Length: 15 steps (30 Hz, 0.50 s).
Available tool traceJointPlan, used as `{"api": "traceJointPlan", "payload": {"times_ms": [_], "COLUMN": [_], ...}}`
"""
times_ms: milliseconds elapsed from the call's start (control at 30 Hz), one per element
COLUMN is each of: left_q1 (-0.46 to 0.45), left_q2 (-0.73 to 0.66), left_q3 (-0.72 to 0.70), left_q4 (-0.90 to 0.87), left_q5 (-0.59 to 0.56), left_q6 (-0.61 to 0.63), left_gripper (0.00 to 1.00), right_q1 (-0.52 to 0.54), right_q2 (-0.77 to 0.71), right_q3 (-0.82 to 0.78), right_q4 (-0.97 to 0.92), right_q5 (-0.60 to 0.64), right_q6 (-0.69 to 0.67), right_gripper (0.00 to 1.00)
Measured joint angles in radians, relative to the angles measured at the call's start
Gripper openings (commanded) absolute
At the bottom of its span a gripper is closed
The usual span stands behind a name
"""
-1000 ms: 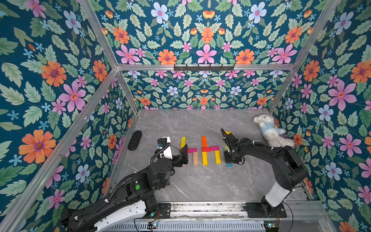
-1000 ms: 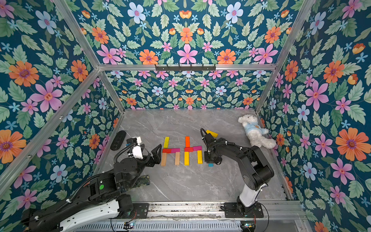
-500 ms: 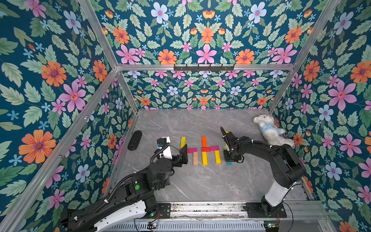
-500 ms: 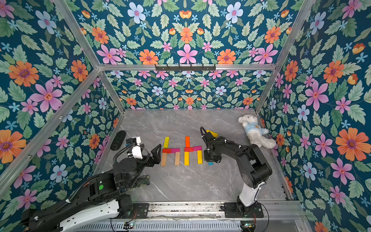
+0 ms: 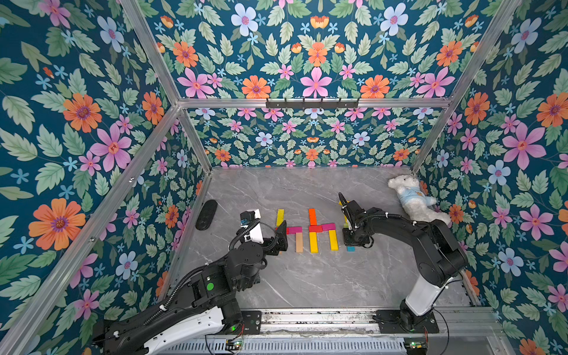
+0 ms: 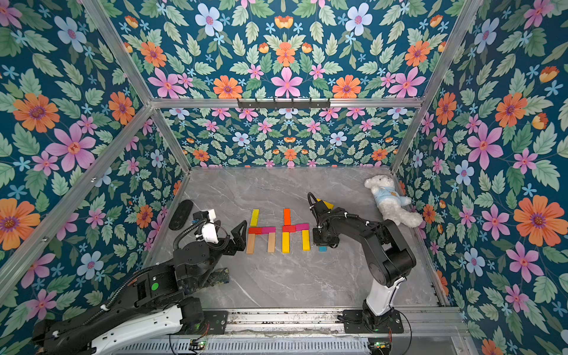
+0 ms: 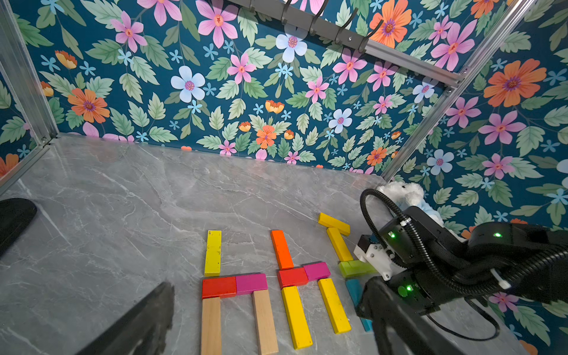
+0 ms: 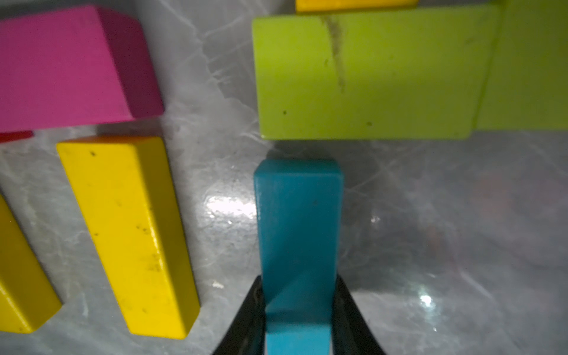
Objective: Assemble the letter h with building blocks
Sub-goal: Assemble the building block at the center of the board.
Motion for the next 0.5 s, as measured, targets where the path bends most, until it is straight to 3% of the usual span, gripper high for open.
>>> {"api": "traceJointPlan", "payload": {"times_ms": [100,233,500], "left_q1": [0.0,0.0,0.0], "left_q2": [-0.001,-0.001,0.001], "left_q3": [0.0,0.0,0.0], "left_q4": [0.0,0.0,0.0], "left_q5": [-0.002,-0.003,-0.003], "left_q6": [0.0,0.0,0.0], "left_gripper": [0.99,1.0,0.99], "right_q1": [-0.004,-0.005,-0.005], "right_q2": [0.004,0.005,-0.003], "right_q3": [0.004,0.006,-0.001], "right_q4": [0.001,0.001,0.016], "right_q5": [0.0,0.0,-0.005], "right_q6": [0.0,-0.001,-0.002], "right_gripper": [0.13,0.29,0.47]}}
